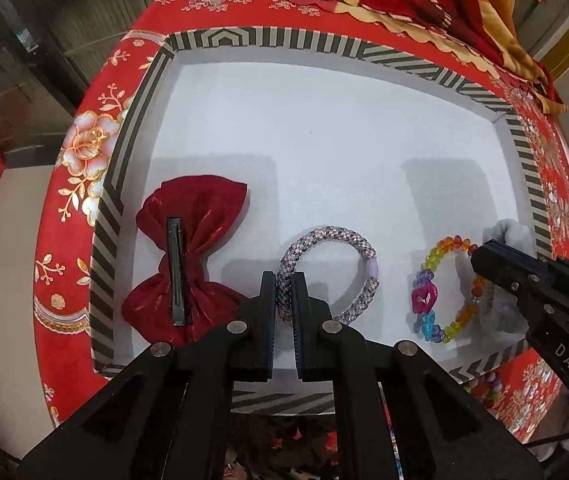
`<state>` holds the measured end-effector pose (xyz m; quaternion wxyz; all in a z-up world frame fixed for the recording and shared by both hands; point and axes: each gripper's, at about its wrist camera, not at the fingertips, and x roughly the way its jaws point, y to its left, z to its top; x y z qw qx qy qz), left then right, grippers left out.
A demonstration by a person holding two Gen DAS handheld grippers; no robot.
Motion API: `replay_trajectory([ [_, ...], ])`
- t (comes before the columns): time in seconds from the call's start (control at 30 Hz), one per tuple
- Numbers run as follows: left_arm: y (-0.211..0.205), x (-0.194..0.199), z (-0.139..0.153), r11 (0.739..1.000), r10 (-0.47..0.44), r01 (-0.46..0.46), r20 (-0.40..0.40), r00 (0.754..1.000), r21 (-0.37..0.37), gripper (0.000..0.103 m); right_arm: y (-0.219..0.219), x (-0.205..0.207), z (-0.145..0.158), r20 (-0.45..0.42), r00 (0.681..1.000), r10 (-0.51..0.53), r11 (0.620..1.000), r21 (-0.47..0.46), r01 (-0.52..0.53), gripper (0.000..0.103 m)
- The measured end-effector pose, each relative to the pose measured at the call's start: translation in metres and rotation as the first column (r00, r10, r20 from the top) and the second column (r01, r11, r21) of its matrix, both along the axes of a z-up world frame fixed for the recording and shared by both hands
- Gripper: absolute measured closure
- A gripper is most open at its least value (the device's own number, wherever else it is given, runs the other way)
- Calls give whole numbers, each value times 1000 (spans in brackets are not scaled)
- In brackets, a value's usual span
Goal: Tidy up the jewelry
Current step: 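Lower both bracelets into the tray beside the bow and open both tools, then grasp the leopard-print bow with the left tool while the right tool reaches the bracelets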
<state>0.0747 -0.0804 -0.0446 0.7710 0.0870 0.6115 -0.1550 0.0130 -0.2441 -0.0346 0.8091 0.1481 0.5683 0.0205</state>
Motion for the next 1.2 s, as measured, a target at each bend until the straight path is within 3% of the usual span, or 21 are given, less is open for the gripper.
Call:
replay_trajectory([
  [0.1, 0, -2, -3, 1000, 3, -3, -7, 1000, 14, 95, 1, -3, 5, 20, 1000, -4, 1000, -5, 4, 88],
  [0.17, -4, -4, -3, 1000, 3, -3, -5, 1000, 22, 83, 2, -7, 11, 38, 999, -13, 1000, -7, 13, 72],
  [0.27, -2, -6, 2, 1000, 17, -17, -6, 1000, -7, 64, 4, -17, 21, 64, 998, -24, 1000, 8, 23, 71],
  [0.37, 0, -11, 11, 1000, 22, -22, 6, 1000, -20, 60, 3, -33, 34, 104, 993, -48, 999, 24, 46, 71],
  [0.6, 9, -40, 39, 999, 11, -8, 77, 997, -41, 58, 9, -77, 60, 165, 984, -71, 997, 18, 69, 71],
  [0.77, 23, -58, 49, 997, 26, -22, 66, 997, -73, 58, 8, -106, 68, 164, 983, -78, 997, -10, 81, 72],
  [1.2, 74, -113, 56, 992, 72, -69, 29, 997, -104, 58, 9, -177, 45, 100, 992, -82, 997, 14, 81, 72],
])
